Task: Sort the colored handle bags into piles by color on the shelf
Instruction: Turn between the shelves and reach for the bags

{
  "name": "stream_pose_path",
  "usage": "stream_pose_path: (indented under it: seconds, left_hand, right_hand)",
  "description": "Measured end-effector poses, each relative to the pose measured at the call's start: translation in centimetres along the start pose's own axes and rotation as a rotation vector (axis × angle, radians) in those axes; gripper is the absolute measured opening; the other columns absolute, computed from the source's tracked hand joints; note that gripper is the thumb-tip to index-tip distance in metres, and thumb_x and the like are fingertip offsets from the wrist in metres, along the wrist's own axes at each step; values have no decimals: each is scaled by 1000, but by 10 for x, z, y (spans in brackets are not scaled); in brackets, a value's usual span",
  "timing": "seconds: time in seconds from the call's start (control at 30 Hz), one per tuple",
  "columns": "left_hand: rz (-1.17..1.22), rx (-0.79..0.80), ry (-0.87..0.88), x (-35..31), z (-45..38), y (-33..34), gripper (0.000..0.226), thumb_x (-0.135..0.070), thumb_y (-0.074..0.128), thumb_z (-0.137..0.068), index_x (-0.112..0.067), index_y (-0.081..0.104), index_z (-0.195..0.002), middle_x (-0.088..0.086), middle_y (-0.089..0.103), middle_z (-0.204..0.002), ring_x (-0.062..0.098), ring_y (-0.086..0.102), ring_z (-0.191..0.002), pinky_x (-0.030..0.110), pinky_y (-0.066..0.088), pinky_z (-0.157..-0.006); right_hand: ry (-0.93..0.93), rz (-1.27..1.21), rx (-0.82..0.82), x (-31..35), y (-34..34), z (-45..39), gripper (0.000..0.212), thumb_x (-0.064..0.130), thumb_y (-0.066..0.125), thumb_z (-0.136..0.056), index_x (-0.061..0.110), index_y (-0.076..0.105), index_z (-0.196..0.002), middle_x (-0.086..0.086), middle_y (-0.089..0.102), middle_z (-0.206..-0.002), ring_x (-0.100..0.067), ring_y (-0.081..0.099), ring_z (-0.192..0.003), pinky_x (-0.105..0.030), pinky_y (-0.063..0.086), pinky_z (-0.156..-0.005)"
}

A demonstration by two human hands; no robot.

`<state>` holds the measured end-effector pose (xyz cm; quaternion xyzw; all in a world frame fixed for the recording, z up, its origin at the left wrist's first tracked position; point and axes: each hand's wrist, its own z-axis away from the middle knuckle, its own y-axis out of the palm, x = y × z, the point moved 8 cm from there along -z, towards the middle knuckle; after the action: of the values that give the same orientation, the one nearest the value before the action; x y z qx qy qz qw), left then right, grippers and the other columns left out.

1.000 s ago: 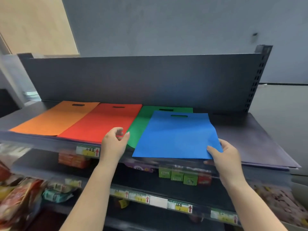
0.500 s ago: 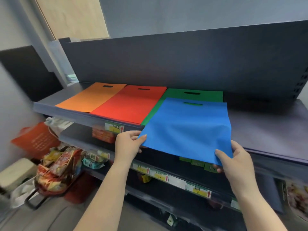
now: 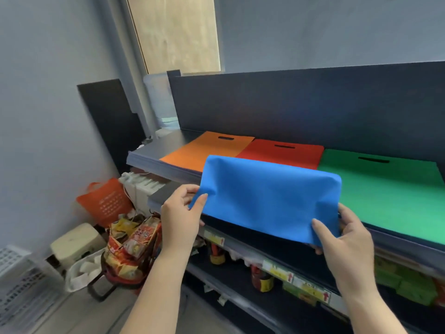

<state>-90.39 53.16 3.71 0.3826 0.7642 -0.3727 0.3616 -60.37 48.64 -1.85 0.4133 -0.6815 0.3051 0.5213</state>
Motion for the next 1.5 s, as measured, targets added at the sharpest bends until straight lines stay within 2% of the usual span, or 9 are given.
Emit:
stream_pose_path:
  seconds: [0.2,0.37,0.57,0.7,0.8,1.03,1.23,1.4,1.5]
  left_hand:
    - [24,-88,39,51,-64,-95,29,-8,67,-85,-34,57,-79,-14,64,-74,2,65,-61,18,47,-38]
    - [1,-160,46,90,-106,-156,28,-10,68,-85,-35,56,-81,-9,67,-82,9,66,-63,19,50,-44]
    - [16,-236,37,135,-168,-203,24,-12,66,-86,-33,56,-82,-8,67,-79,13,63,-49,20,48,-38]
    - [17,-280,62,162,-216,-216,21,-13,67,-85,-31,58,-83,-14,66,-78,5,63,-51,16,47,-39]
    - [-6,-286,96,181,-258,-217,19,-11,68,-84,-27,59,-86,-19,63,-79,-10,62,-63,6,44,-44]
    - [43,-221,192,181,-383,-199,23,-10,68,-84,-30,57,-84,-7,66,-79,9,61,-51,8,44,-43]
    - [82,-147,274,200,-447,-176,13,-14,67,-84,-22,58,-90,-8,66,-78,7,54,-41,11,42,-39]
    - [104,42,143,266,-476,-138,21,-8,69,-83,-24,57,-80,-1,67,-76,4,54,-50,10,41,-41]
    - [22,225,7,315,-484,-113,17,-9,71,-82,-21,60,-79,5,69,-75,19,64,-62,27,48,-50]
  right_hand:
    - [-78,-53,66,17,130,-1,42,3,66,-85,39,59,-105,11,68,-95,-9,62,-71,-14,48,-49]
    - [-129,-37,113,27,216,-2,44,6,69,-84,47,57,-96,11,69,-99,-10,66,-83,-29,55,-69]
    - [-200,-59,135,33,309,-23,45,4,70,-82,46,59,-97,15,69,-98,2,66,-85,-11,52,-68]
    - [-213,-69,165,26,366,-52,37,6,70,-83,40,61,-96,12,70,-94,-10,68,-88,-33,56,-71]
    - [-284,-32,141,26,402,-82,32,5,69,-84,35,61,-89,18,69,-87,1,65,-82,-12,51,-69]
    - [-387,-18,48,52,459,-172,29,2,68,-84,29,60,-85,14,67,-86,5,64,-76,-7,48,-66]
    - [-454,93,-37,64,478,-205,19,3,69,-83,19,61,-89,8,68,-87,-8,65,-78,-21,53,-72]
    - [-250,335,-29,13,497,-205,29,6,72,-82,28,58,-95,14,67,-89,3,62,-81,-7,48,-63]
    - [-79,511,10,-22,507,-201,34,11,72,-82,32,54,-102,24,62,-82,11,58,-73,-6,43,-54]
